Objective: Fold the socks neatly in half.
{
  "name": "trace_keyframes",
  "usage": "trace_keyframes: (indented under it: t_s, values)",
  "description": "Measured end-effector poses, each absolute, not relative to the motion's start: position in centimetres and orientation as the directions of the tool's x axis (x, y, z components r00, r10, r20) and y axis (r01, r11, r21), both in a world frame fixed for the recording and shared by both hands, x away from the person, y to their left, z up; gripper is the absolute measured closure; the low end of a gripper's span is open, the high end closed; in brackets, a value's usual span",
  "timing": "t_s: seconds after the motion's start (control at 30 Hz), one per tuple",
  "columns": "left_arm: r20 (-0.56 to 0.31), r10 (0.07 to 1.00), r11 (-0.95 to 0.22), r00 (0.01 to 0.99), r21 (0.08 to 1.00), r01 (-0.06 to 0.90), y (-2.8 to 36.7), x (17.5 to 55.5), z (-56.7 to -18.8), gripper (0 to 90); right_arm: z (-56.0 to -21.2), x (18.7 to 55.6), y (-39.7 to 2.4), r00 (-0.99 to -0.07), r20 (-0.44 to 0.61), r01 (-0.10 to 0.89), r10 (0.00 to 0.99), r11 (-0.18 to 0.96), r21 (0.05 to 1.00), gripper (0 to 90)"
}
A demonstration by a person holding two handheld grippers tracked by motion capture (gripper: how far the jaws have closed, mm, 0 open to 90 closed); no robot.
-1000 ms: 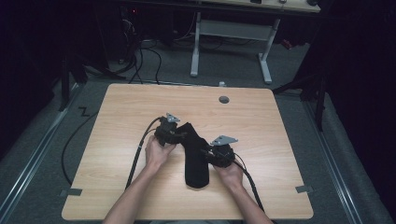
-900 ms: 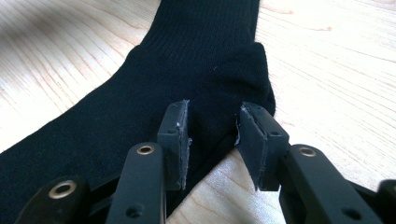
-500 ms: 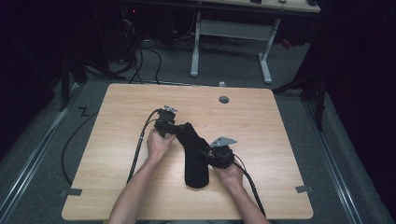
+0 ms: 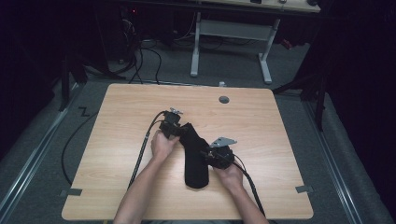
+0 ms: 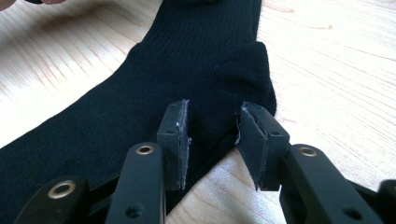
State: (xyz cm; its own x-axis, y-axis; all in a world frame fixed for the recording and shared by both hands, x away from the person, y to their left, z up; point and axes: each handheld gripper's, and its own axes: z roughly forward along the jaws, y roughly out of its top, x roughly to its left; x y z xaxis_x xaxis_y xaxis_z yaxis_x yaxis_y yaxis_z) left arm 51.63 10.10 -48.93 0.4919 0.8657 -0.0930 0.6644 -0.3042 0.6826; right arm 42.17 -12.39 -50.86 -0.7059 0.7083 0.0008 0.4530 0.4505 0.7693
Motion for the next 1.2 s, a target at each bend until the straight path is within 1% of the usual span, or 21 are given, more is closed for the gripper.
trace_keyframes:
  t_s: [0.2, 0.3, 0.43, 0.53, 0.67, 0.77, 0.8, 0.87, 0.93, 1.1, 1.2]
  values:
    - [-0.108, 0.838, -0.336, 0.534, 0.67, 0.662, 10.4, 51.7, -48.8, 72.1, -50.9, 42.2, -12.4, -0.707, 0.003, 0.453, 0.707, 0.45, 0.769, 62.7]
    - [-0.107, 0.832, -0.35, 0.544, 0.66, 0.665, 10.3, 51.9, -48.7, 75.7, -50.9, 42.2, -12.4, -0.707, 0.003, 0.453, 0.707, 0.45, 0.77, 62.7]
    - [-0.112, 0.827, -0.349, 0.55, 0.665, 0.66, 10.4, 51.9, -48.6, 78.3, -50.9, 42.2, -12.4, -0.707, 0.004, 0.453, 0.707, 0.449, 0.77, 62.7]
    - [-0.104, 0.818, -0.355, 0.566, 0.683, 0.638, 10.4, 51.7, -48.4, 79.1, -50.9, 42.2, -12.4, -0.707, 0.004, 0.453, 0.707, 0.449, 0.77, 62.6]
    - [-0.053, 0.794, -0.379, 0.605, 0.735, 0.562, 10.3, 50.8, -47.1, 79.5, -50.9, 42.2, -12.4, -0.708, 0.002, 0.452, 0.707, 0.451, 0.77, 62.6]
    - [-0.047, 0.776, -0.37, 0.629, 0.774, 0.514, 10.2, 49.9, -46.0, 79.6, -50.9, 42.2, -12.4, -0.707, 0.002, 0.453, 0.707, 0.45, 0.769, 62.6]
    - [-0.047, 0.776, -0.37, 0.629, 0.774, 0.514, 10.2, 49.9, -46.0, 79.6, -50.9, 42.2, -12.4, -0.707, 0.002, 0.453, 0.707, 0.45, 0.769, 62.6]
    - [-0.041, 0.753, -0.371, 0.657, 0.797, 0.476, 10.2, 49.0, -45.1, 79.6, -50.9, 42.2, -12.4, -0.706, 0.001, 0.452, 0.708, 0.45, 0.77, 62.7]
    - [-0.044, 0.746, -0.367, 0.664, 0.806, 0.465, 10.3, 48.7, -44.8, 79.6, -50.9, 42.2, -12.4, -0.705, 0.0, 0.453, 0.709, 0.45, 0.77, 62.7]
    - [-0.084, 0.712, -0.323, 0.697, 0.842, 0.432, 10.7, 47.2, -43.9, 79.6, -50.9, 42.3, -12.4, -0.698, 0.004, 0.46, 0.716, 0.444, 0.769, 63.6]
    - [-0.099, 0.678, -0.311, 0.729, 0.859, 0.406, 10.9, 46.0, -43.2, 79.7, -50.9, 42.4, -12.3, -0.693, 0.0, 0.461, 0.721, 0.443, 0.769, 64.3]
